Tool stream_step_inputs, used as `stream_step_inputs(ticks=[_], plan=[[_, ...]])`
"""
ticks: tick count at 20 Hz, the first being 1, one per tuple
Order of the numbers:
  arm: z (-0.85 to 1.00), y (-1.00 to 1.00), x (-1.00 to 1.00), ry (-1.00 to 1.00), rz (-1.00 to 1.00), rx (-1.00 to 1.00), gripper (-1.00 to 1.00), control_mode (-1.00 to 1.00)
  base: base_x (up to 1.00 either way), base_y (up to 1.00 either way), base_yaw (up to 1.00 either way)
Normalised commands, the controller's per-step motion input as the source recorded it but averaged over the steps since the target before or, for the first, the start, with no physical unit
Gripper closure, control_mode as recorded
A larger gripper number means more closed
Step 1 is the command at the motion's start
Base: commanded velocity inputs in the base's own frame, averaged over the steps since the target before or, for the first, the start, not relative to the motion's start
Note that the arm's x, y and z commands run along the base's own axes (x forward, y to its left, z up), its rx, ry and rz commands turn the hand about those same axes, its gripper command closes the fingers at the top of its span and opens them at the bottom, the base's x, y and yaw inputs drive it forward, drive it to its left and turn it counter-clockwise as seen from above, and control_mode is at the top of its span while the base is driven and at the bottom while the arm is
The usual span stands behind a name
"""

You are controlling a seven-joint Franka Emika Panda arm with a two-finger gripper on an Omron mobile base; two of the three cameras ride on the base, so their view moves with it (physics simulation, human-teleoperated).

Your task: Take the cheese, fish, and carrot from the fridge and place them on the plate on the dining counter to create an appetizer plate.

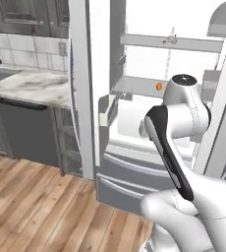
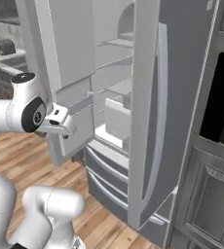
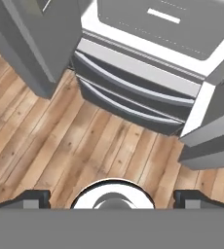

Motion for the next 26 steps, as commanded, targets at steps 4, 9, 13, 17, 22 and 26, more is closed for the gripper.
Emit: stream_step_inputs(ticks=[4,9,13,17,22,26], plan=[[0.00,0.00,0.00,0.00,0.00,0.00,-1.00,1.00,0.30,0.53,-0.59],[0.00,0.00,0.00,0.00,0.00,0.00,-1.00,1.00,0.39,0.58,-0.56],[0.00,0.00,0.00,0.00,0.00,0.00,-1.00,1.00,0.56,0.43,-0.47],[0.00,0.00,0.00,0.00,0.00,0.00,-1.00,1.00,0.70,0.14,-0.38],[0.00,0.00,0.00,0.00,0.00,0.00,-1.00,1.00,0.88,0.02,-0.17],[0.00,0.00,0.00,0.00,0.00,0.00,-1.00,1.00,0.89,0.25,-0.02]])
